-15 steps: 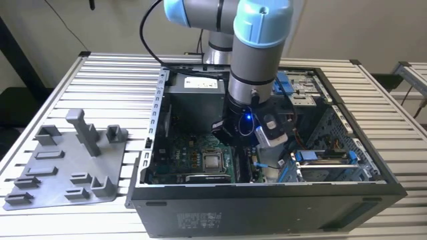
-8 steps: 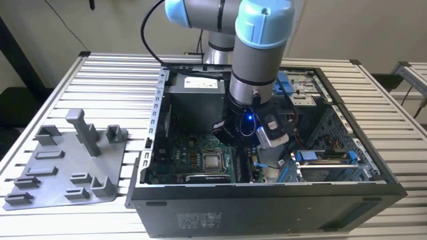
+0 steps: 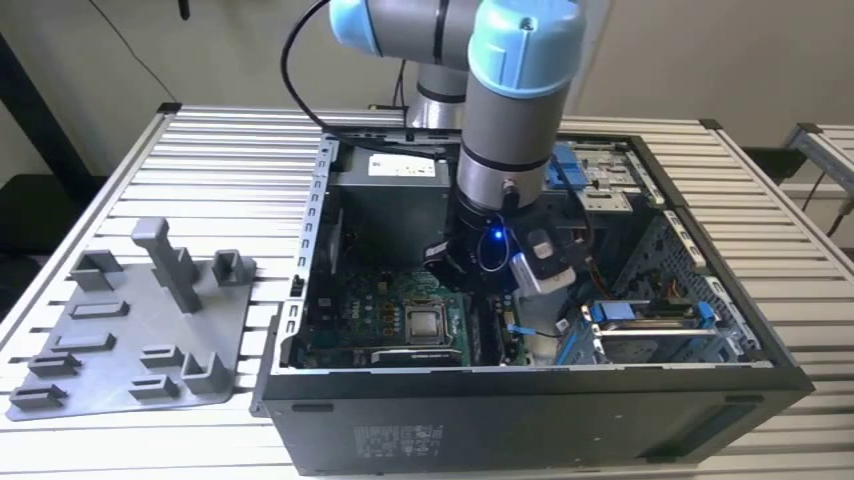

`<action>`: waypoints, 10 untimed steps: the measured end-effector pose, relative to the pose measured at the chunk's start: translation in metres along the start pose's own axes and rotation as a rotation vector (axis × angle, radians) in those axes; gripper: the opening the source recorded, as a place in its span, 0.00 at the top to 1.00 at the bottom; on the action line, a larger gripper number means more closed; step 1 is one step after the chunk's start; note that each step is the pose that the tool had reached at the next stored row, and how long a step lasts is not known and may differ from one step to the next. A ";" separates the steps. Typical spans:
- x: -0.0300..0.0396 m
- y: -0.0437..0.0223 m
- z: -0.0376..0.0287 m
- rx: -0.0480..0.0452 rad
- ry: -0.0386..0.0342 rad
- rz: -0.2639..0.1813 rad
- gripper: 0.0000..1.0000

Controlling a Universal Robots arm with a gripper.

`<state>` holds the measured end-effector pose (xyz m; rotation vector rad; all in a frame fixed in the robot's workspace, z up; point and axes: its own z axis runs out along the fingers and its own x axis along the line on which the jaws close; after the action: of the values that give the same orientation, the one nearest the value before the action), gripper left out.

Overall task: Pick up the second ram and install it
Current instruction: 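Insert the second ram into the second slot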

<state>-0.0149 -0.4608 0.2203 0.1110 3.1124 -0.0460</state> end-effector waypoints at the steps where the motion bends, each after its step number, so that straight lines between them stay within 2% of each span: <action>1: 0.0007 0.0000 0.0000 0.0000 -0.0003 -0.001 0.86; 10: 0.0018 -0.0003 -0.0038 0.0001 -0.0008 -0.005 0.86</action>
<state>-0.0168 -0.4608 0.2240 0.1032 3.1120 -0.0462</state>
